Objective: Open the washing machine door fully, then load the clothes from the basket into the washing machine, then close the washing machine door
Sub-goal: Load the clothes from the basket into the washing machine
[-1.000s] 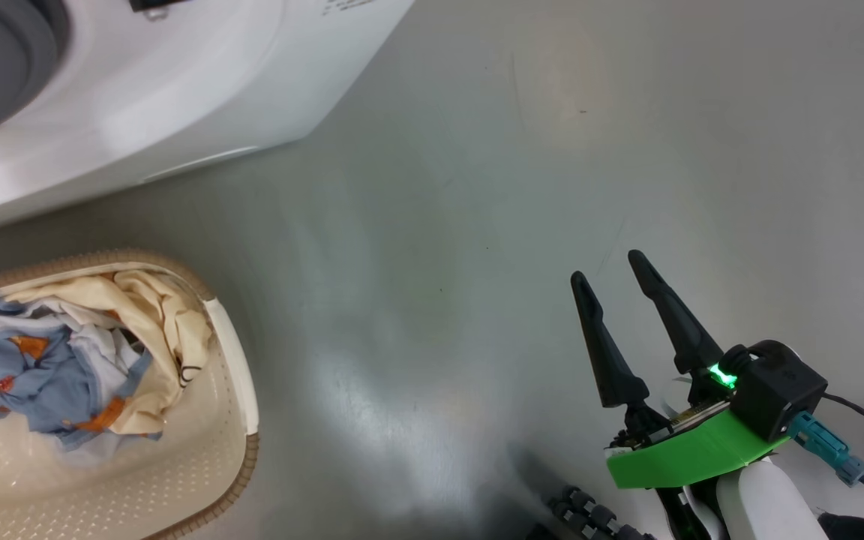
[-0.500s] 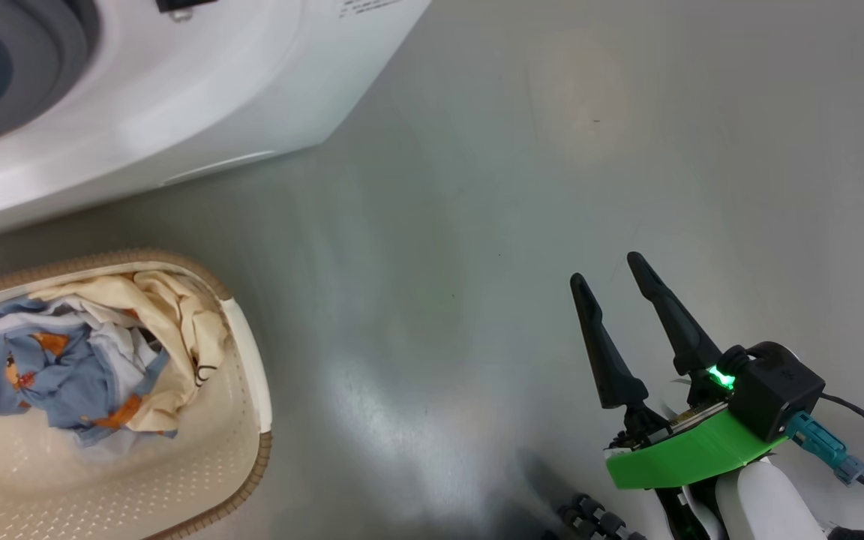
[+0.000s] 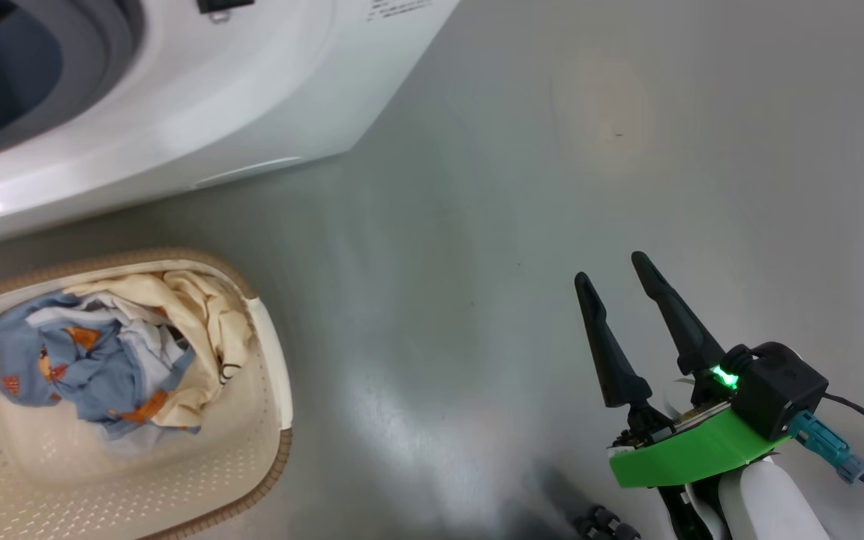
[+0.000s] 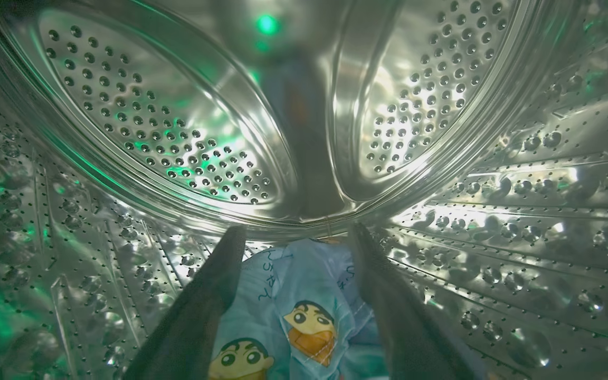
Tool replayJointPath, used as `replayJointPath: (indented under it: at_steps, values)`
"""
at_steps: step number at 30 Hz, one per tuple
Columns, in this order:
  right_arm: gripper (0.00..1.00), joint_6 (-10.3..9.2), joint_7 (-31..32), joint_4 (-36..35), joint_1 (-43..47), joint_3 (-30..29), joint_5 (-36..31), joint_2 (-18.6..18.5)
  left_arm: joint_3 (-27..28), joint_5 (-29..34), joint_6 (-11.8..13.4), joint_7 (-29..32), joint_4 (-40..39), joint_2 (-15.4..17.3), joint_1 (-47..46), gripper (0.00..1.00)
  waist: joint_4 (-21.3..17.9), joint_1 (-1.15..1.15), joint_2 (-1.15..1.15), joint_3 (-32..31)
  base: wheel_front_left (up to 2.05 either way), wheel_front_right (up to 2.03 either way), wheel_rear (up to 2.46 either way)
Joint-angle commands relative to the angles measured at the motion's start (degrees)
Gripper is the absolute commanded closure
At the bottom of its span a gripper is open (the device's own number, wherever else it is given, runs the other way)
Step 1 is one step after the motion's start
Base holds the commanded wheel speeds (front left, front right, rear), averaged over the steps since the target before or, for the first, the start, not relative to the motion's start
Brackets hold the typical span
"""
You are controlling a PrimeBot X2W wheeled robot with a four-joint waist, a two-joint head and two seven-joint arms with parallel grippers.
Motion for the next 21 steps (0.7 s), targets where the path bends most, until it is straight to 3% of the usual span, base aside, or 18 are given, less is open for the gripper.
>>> replayJointPath:
  at_steps: [1, 21]
  values:
    - [0.00, 0.09, -0.3, -0.9, 0.9, 0.9, -0.2, -0.4, 0.2, -0.4, 0.5, -0.3, -0.7, 2.0, -0.1, 0.00, 0.5, 0.00, 0.00, -0.4, 0.00, 0.00, 0.00]
    - [0.00, 0.09, -0.3, -0.4, 1.1, -0.7, -1.1, -0.4, -2.1, -2.2, 1.2, -0.3, -1.5, -3.4, 4.8, 0.00, 5.5, 0.00, 0.00, -3.8, 0.00, 0.00, 0.00]
